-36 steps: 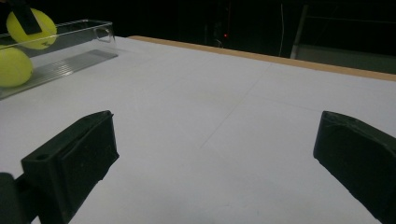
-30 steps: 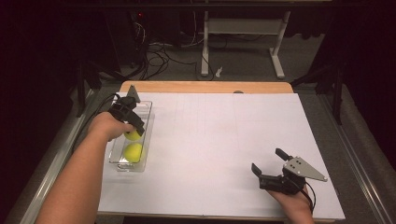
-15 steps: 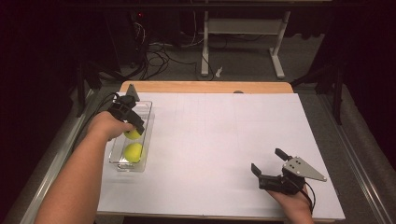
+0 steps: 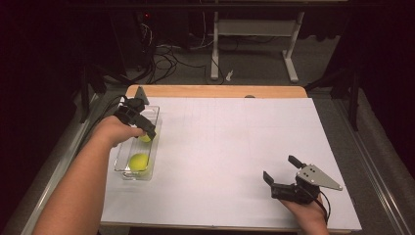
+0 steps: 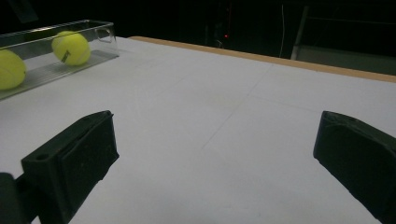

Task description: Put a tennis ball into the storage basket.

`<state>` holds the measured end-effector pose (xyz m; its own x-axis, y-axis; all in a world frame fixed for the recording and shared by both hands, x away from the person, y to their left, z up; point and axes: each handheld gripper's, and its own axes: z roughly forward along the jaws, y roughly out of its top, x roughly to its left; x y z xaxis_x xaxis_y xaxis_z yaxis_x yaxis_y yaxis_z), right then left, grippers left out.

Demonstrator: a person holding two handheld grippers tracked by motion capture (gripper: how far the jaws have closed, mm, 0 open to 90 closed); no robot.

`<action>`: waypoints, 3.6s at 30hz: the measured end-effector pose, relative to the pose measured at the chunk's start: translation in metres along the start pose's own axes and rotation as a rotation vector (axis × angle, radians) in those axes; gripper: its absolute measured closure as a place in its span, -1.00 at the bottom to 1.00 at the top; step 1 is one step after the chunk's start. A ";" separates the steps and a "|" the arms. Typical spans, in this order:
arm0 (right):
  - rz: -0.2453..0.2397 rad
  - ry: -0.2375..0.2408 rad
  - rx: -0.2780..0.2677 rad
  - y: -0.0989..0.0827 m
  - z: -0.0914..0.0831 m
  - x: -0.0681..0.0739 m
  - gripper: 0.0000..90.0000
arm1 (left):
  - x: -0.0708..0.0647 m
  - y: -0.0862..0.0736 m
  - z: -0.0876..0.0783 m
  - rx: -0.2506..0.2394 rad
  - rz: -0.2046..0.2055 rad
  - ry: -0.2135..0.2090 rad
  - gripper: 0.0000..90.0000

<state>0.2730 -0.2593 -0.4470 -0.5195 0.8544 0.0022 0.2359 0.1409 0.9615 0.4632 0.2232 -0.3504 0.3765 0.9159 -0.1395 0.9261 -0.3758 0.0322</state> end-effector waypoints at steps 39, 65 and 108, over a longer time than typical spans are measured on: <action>-0.012 0.006 0.011 0.000 0.003 0.003 -1.00 | -0.038 -0.015 0.005 -0.001 0.024 -0.022 -0.98; -0.011 0.008 0.008 0.001 0.003 0.003 -0.99 | -0.104 -0.005 0.004 0.003 0.120 -0.027 -0.98; -0.013 0.010 0.005 0.001 0.003 0.004 -1.00 | -0.138 -0.015 0.091 0.052 0.164 -0.067 -0.98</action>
<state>0.2735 -0.2543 -0.4467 -0.5310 0.8473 -0.0074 0.2332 0.1546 0.9601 0.3952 0.0896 -0.4213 0.5185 0.8309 -0.2022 0.8493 -0.5278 0.0091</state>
